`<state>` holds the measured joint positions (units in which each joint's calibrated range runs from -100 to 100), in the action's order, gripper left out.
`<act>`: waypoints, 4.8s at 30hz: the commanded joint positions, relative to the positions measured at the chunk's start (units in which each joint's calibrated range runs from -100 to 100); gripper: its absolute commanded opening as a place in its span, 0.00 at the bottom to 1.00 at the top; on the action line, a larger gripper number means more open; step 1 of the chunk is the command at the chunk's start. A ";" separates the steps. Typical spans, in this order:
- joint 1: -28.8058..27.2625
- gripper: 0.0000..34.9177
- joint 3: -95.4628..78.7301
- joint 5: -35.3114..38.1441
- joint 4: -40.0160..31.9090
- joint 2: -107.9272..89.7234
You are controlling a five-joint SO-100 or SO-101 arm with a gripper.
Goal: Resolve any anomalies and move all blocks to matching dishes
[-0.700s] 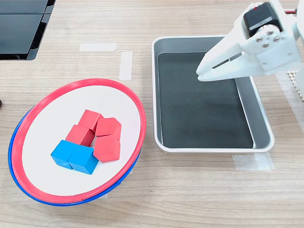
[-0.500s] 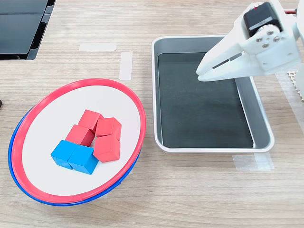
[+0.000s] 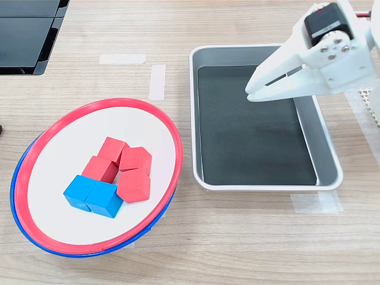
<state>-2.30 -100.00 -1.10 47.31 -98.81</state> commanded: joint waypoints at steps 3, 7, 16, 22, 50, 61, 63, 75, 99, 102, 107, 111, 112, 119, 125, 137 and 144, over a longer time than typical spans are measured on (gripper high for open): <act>0.09 0.01 0.00 0.24 0.11 -0.26; 0.09 0.01 0.00 0.24 0.11 -0.26; 0.09 0.03 0.00 0.24 0.11 -0.26; 0.09 0.01 0.00 0.24 0.19 -0.26; 14.96 0.33 70.73 12.70 -0.05 87.25; 15.43 0.14 72.55 12.80 -5.01 93.65; 15.62 0.14 73.10 12.80 -5.67 94.76; 16.47 0.01 74.37 13.19 -7.48 97.40; 12.98 0.00 67.73 11.92 -9.38 79.66; 11.67 0.00 68.46 11.87 -9.22 78.89; 9.03 0.00 69.28 12.45 -8.64 77.78; 7.90 0.00 69.82 12.60 -8.80 77.19; 7.24 0.00 70.00 12.60 -9.05 76.76; 0.56 0.00 69.55 13.58 -8.31 72.58; -4.52 0.00 69.37 14.95 -8.31 71.90; -15.63 0.00 59.44 16.70 -20.52 77.10; -17.98 0.00 47.70 16.31 -33.48 77.36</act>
<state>-19.20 -49.64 15.60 20.72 -21.06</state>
